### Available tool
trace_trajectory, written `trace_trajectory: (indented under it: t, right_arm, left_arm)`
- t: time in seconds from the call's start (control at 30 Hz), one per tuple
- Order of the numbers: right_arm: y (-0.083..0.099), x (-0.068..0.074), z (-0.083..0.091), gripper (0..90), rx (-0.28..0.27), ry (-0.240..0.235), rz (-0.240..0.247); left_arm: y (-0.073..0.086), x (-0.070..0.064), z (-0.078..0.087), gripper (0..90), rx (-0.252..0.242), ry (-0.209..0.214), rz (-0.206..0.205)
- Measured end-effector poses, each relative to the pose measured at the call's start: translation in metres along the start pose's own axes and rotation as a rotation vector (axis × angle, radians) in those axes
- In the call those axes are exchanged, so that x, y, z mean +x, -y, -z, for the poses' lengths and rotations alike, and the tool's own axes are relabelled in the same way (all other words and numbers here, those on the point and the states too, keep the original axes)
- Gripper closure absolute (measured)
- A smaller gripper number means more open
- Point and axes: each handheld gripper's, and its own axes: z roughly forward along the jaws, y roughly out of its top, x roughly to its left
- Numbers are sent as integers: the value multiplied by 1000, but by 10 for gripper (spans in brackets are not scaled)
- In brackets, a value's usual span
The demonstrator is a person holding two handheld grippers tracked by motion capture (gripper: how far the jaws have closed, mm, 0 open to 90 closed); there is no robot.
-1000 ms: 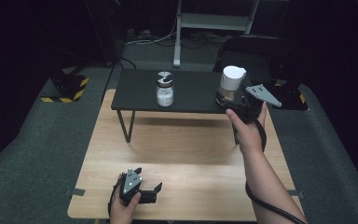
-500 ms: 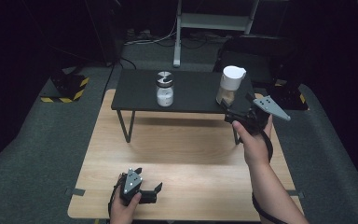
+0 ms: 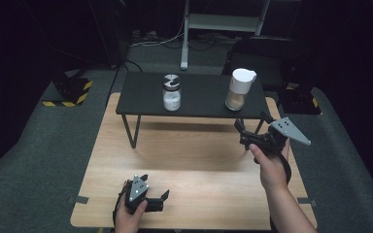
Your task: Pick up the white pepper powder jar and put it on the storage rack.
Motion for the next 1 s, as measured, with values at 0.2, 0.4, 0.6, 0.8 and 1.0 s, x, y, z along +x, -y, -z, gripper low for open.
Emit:
trace_trajectory:
  t: [0.2, 0.4, 0.6, 0.8, 1.0]
  right_arm:
    - [12, -1, 19, 4, 0, -11, 5]
    - [23, -2, 34, 4, -2, -17, 5]
    - [41, -3, 58, 4, 4, -24, -6]
    - [57, -5, 75, 4, 23, -16, -10]
    - [71, -8, 88, 4, 47, -1, -21]
  left_arm:
    - [0, 0, 0, 5, 0, 0, 0]
    - [0, 0, 0, 5, -2, 0, -1]
    - [0, -1, 0, 5, -1, -3, -4]
    - [0, -1, 0, 5, -1, -4, -4]
    - [0, -1, 0, 5, -1, -5, -3]
